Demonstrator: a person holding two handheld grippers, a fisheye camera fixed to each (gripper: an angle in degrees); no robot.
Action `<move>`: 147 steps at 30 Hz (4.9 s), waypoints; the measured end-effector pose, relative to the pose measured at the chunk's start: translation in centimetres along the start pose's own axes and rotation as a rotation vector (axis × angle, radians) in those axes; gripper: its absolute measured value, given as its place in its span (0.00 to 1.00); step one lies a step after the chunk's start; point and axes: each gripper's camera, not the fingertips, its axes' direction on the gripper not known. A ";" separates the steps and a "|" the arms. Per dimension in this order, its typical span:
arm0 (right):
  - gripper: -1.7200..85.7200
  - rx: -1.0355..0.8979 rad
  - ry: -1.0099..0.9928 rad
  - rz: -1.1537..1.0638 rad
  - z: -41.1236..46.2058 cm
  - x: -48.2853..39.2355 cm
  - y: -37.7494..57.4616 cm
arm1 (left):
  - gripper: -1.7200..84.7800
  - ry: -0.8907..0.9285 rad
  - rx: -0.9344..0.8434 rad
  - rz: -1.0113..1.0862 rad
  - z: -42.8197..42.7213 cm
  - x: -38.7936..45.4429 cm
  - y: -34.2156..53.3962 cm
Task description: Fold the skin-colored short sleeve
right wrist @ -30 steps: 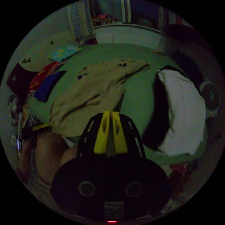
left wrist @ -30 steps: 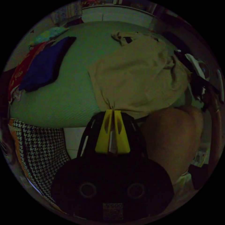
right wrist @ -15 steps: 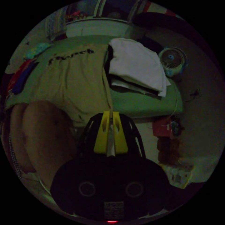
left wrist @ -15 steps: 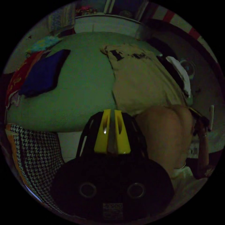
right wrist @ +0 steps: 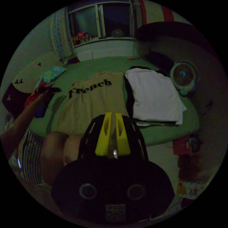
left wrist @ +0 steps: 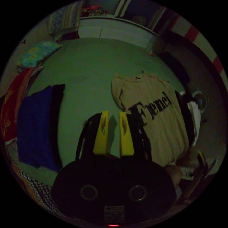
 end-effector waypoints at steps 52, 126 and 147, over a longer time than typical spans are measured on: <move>0.16 -0.122 0.006 -0.197 4.4 1.3 6.5 | 0.22 -0.026 -0.104 0.142 -8.0 1.5 18.7; 0.08 -0.208 -0.100 -0.850 58.1 -61.9 -29.0 | 0.08 -0.082 0.206 -0.598 -11.3 -18.8 16.9; 0.08 -0.103 -0.171 -0.042 66.8 -34.3 -37.5 | 0.12 0.046 0.083 -0.204 -1.1 -9.5 5.7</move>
